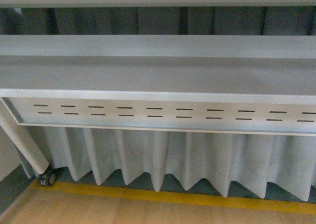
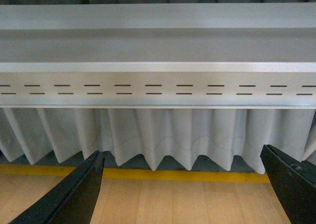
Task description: Wind up and store yellow beetle toy
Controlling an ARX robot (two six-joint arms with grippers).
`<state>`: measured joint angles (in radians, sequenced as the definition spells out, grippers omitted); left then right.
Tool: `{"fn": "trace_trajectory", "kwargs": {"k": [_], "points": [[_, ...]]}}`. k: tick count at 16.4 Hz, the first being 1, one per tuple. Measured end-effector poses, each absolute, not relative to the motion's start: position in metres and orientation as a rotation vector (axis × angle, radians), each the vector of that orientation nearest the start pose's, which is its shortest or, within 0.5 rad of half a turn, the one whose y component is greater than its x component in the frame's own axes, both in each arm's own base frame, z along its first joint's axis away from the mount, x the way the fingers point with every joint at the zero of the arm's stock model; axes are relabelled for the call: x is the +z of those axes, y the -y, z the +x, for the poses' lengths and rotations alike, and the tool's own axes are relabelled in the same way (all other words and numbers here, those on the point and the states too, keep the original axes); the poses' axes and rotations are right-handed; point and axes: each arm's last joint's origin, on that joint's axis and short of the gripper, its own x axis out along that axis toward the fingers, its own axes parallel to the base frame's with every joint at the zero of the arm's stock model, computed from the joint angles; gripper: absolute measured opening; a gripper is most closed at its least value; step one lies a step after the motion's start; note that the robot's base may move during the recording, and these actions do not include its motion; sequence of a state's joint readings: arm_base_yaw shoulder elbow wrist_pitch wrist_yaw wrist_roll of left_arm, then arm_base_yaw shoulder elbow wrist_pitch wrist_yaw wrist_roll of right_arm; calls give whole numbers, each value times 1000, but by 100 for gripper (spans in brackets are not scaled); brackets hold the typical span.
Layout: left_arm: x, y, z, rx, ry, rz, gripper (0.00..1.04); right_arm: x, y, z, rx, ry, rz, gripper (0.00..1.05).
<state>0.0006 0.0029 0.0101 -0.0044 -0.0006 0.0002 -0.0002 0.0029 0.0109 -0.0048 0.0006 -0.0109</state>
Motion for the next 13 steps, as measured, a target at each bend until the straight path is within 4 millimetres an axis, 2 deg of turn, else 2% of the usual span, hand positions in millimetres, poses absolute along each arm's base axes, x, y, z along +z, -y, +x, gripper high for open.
{"fn": "trace_trajectory", "kwargs": {"k": [13], "points": [[166,0,97,1,4,0,98,167,0,97,0,3,-10,98]]}}
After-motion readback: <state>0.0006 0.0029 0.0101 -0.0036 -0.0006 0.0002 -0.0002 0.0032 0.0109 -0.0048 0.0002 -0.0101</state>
